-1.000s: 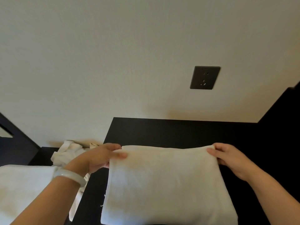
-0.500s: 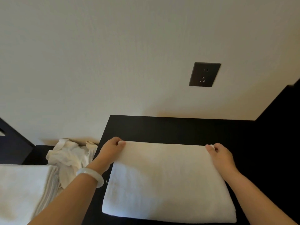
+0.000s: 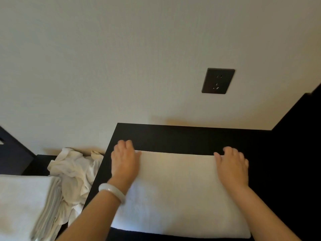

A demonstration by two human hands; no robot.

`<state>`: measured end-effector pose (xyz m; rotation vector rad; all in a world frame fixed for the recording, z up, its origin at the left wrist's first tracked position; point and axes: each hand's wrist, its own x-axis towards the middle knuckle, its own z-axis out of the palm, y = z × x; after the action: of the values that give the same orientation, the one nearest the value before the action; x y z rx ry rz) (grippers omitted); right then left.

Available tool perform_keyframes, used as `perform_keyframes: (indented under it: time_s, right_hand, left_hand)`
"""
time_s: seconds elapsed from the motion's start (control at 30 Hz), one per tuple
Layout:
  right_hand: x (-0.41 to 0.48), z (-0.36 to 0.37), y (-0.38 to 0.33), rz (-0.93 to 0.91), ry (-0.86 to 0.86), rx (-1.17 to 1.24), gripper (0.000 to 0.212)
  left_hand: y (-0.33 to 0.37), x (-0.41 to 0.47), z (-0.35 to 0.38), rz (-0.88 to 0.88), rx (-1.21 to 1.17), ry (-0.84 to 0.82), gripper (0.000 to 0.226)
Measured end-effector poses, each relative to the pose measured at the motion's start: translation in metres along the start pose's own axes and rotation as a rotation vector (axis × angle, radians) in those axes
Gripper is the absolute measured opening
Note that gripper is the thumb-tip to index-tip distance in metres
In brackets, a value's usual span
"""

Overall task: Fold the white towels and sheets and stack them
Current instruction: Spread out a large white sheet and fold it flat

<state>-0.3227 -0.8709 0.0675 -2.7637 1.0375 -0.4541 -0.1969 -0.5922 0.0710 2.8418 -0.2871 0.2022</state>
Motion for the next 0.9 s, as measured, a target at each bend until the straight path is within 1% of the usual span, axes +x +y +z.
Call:
perform_keyframes:
  time_s: [0.03, 0.07, 0.1, 0.13, 0.17, 0.2, 0.23, 0.27, 0.33, 0.4, 0.43, 0.5, 0.53, 0.57, 0.6, 0.63, 0.67, 0.7, 0.73, 0.8, 0.87, 0.9]
  right_hand:
    - [-0.011, -0.001, -0.013, -0.133, 0.074, 0.0, 0.036]
    - [-0.025, 0.0, -0.028, -0.259, 0.087, 0.04, 0.036]
    - [-0.039, 0.004, -0.043, -0.388, 0.035, 0.091, 0.039]
    - [-0.053, 0.01, -0.054, -0.501, -0.084, 0.094, 0.047]
    - [-0.066, 0.018, -0.061, -0.571, -0.218, 0.07, 0.053]
    - [-0.073, 0.025, -0.062, -0.608, -0.314, 0.029, 0.056]
    - [-0.073, 0.029, -0.054, -0.615, -0.341, 0.011, 0.057]
    - [-0.067, 0.032, -0.042, -0.587, -0.325, 0.008, 0.059]
    - [-0.051, 0.033, -0.011, -0.458, -0.278, -0.049, 0.061]
    - [-0.033, 0.032, 0.019, -0.271, -0.258, -0.094, 0.069]
    - [-0.027, 0.03, 0.03, -0.17, -0.307, -0.053, 0.071]
    - [-0.018, 0.023, 0.041, -0.015, -0.446, 0.121, 0.065]
    - [-0.016, 0.019, 0.042, 0.018, -0.481, 0.16, 0.062]
    - [-0.014, 0.016, 0.041, 0.024, -0.479, 0.109, 0.062]
    - [-0.015, 0.012, 0.036, -0.01, -0.416, 0.003, 0.063]
    - [-0.017, 0.007, 0.026, -0.075, -0.306, -0.089, 0.065]
    - [-0.021, 0.002, 0.011, -0.164, -0.188, -0.115, 0.066]
    - [-0.028, -0.003, -0.006, -0.267, -0.116, -0.068, 0.065]
    - [-0.037, -0.006, -0.026, -0.382, -0.11, 0.026, 0.064]
    - [-0.058, -0.002, -0.068, -0.595, -0.234, 0.147, 0.062]
    - [-0.076, 0.009, -0.102, -0.683, -0.378, 0.123, 0.06]
    - [-0.083, 0.016, -0.112, -0.695, -0.415, 0.097, 0.059]
  left_hand:
    - [0.016, -0.012, -0.002, 0.105, -0.002, 0.075, 0.038]
    - [0.034, -0.027, -0.002, 0.236, -0.065, 0.119, 0.039]
    - [0.05, -0.044, 0.003, 0.375, -0.109, 0.116, 0.042]
    - [0.062, -0.062, 0.01, 0.476, -0.097, 0.067, 0.049]
    - [0.067, -0.077, 0.017, 0.509, -0.062, -0.057, 0.055]
    - [0.065, -0.085, 0.023, 0.496, -0.017, -0.138, 0.058]
    - [0.057, -0.087, 0.028, 0.456, 0.017, -0.188, 0.061]
    - [0.045, -0.084, 0.03, 0.408, 0.039, -0.227, 0.064]
    - [0.02, -0.076, 0.034, 0.344, 0.122, -0.237, 0.066]
    - [-0.003, -0.065, 0.032, 0.275, 0.157, -0.202, 0.065]
    - [-0.014, -0.06, 0.031, 0.221, 0.143, -0.214, 0.064]
    - [-0.033, -0.053, 0.024, 0.096, 0.055, -0.263, 0.061]
    - [-0.037, -0.05, 0.02, 0.044, 0.033, -0.289, 0.06]
    - [-0.038, -0.048, 0.018, 0.019, 0.041, -0.29, 0.06]
    - [-0.034, -0.048, 0.015, 0.026, 0.058, -0.261, 0.06]
    - [-0.026, -0.049, 0.013, 0.05, 0.068, -0.221, 0.061]
    - [-0.018, -0.052, 0.011, 0.075, 0.059, -0.196, 0.062]
    - [-0.01, -0.057, 0.01, 0.084, 0.031, -0.196, 0.064]
    - [-0.006, -0.063, 0.011, 0.074, -0.008, -0.216, 0.066]
    - [-0.007, -0.073, 0.009, -0.054, -0.133, -0.272, 0.072]
    - [-0.018, -0.078, 0.004, -0.244, -0.247, -0.269, 0.08]
    - [-0.025, -0.08, 0.0, -0.303, -0.25, -0.252, 0.079]
